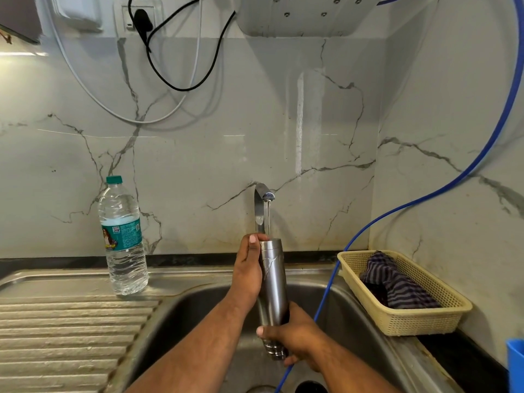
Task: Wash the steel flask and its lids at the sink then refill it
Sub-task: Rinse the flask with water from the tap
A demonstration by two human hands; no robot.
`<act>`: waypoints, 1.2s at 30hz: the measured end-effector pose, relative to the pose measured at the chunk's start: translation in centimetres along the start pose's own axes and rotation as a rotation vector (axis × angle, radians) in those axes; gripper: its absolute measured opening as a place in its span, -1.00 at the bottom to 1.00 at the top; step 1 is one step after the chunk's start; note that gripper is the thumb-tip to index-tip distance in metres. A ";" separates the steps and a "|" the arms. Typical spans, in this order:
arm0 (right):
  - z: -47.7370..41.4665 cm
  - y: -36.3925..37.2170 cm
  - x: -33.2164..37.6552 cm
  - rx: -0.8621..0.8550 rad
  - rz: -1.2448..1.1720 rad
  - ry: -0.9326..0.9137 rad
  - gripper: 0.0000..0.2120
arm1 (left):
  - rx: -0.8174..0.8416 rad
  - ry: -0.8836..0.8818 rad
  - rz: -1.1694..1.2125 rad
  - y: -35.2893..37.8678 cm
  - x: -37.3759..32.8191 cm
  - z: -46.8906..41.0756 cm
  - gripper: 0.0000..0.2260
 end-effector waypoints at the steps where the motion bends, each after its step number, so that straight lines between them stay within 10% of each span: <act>1: -0.1 0.0 0.0 0.002 -0.004 -0.001 -0.47 | 0.009 -0.005 0.001 0.1 0.1 0.0 -0.68; 25: -0.3 0.2 1.5 0.007 -0.100 -0.154 -0.40 | 0.219 -0.293 -0.006 -0.3 3.6 0.0 -0.14; 31: -1.3 -0.4 1.4 -0.176 0.036 -0.200 -0.13 | 0.184 -0.390 0.110 1.4 4.2 -0.1 -0.43; 36: -1.1 -0.1 0.6 -0.070 -0.119 -0.122 -0.45 | 0.285 -0.331 0.015 1.8 3.3 0.0 -0.46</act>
Point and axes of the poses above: each hand's wrist, its own z-axis away from the middle knuckle, its own y-axis out of the palm, x = y × z, the point moved 9 cm from there along -z, towards the middle knuckle, and after that the axes turned 2 degrees about -z, right-handed, at the moved point
